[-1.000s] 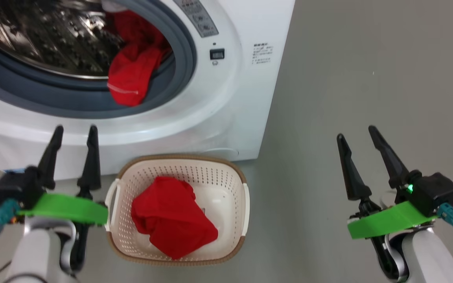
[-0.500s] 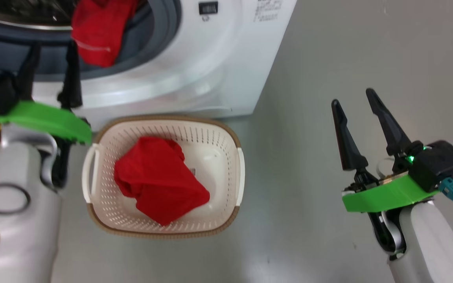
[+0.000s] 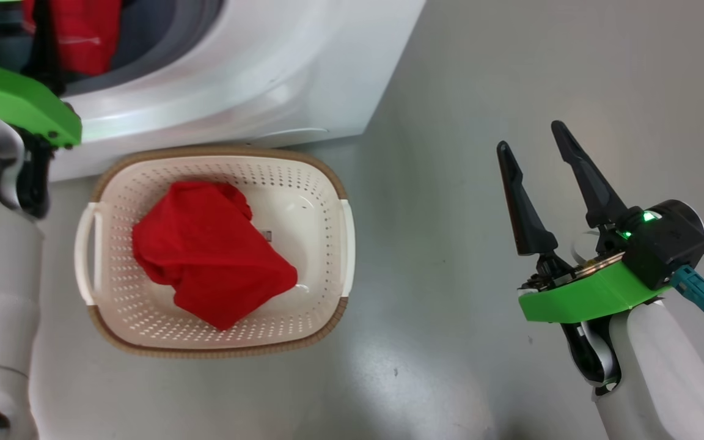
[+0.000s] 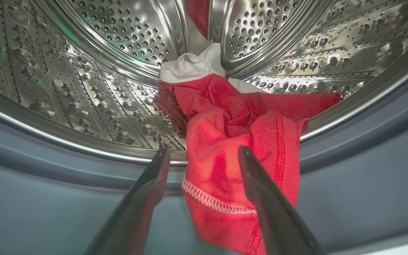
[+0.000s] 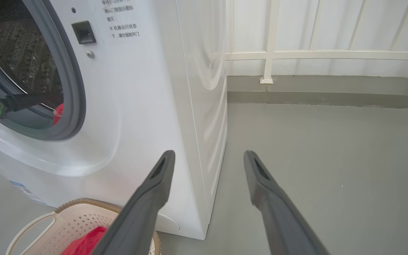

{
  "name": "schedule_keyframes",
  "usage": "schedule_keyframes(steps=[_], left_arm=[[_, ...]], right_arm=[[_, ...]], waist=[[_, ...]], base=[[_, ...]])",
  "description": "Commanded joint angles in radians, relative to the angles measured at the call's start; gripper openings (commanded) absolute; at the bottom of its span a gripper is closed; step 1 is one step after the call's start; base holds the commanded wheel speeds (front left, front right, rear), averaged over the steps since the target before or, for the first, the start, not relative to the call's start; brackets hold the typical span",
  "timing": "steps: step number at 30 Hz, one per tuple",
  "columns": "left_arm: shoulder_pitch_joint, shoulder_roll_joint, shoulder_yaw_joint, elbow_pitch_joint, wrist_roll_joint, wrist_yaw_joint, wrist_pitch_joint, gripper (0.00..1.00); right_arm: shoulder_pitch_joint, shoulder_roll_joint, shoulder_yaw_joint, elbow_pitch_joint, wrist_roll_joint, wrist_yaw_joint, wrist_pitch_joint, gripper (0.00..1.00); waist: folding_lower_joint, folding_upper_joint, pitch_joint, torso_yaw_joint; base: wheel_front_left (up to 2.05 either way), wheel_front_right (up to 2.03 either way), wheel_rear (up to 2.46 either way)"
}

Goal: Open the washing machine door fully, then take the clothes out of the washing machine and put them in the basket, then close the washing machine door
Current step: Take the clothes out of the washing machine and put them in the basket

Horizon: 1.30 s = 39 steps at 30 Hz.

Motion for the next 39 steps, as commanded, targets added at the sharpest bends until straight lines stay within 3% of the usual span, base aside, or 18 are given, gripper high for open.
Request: schedule_keyframes(steps=[1,12,13,14,15,23,31,33,39], left_arm=[[-0.024,0.056,0.011,-0.003,0.002,0.001,0.004,1.00],[-0.115,0.077,-0.032,0.128,0.022,0.004,0.042,1.00],[-0.120,0.079,-0.038,0.135,0.026,0.004,0.041,0.59],[-0.124,0.080,-0.043,0.143,0.028,0.004,0.044,0.25],[-0.126,0.079,-0.048,0.150,0.029,0.003,0.047,0.00],[-0.129,0.092,-0.081,0.180,0.047,0.001,0.014,0.00],[-0.076,0.099,-0.053,0.136,0.025,0.020,-0.049,0.00],[-0.048,0.102,-0.041,0.097,0.021,0.025,-0.052,0.00],[0.129,0.086,0.043,-0.205,0.035,0.040,-0.053,0.00]], right_arm=[[-0.011,0.004,0.027,-0.027,0.005,0.008,-0.006,1.00],[-0.026,0.004,0.033,-0.030,0.008,0.008,-0.006,1.00],[-0.028,0.004,0.033,-0.031,0.009,0.008,-0.006,1.00],[-0.029,0.004,0.033,-0.031,0.011,0.008,-0.006,1.00],[-0.029,0.004,0.033,-0.030,0.013,0.008,-0.006,1.00],[-0.029,0.004,0.034,-0.024,0.028,0.008,-0.006,1.00],[-0.019,0.004,0.026,-0.018,0.040,0.008,-0.006,1.00],[-0.013,0.004,0.026,-0.016,0.042,0.008,-0.006,1.00],[0.002,0.004,0.016,0.001,0.040,0.008,-0.006,1.00]], waist=[[0.0000,0.0000,0.019,-0.019],[0.0000,0.0000,0.042,-0.036],[0.0000,0.0000,0.043,-0.036],[0.0000,0.0000,0.043,-0.036],[0.0000,0.0000,0.043,-0.036],[0.0000,0.0000,0.031,-0.038],[0.0000,0.0000,-0.008,-0.027],[0.0000,0.0000,-0.022,-0.020],[0.0000,0.0000,-0.074,0.016]], base=[[0.00,0.00,0.00],[0.00,0.00,0.00],[0.00,0.00,0.00],[0.00,0.00,0.00],[0.00,0.00,0.00],[0.00,0.00,0.00],[0.00,0.00,0.00],[0.00,0.00,0.00],[0.00,0.00,0.00]])
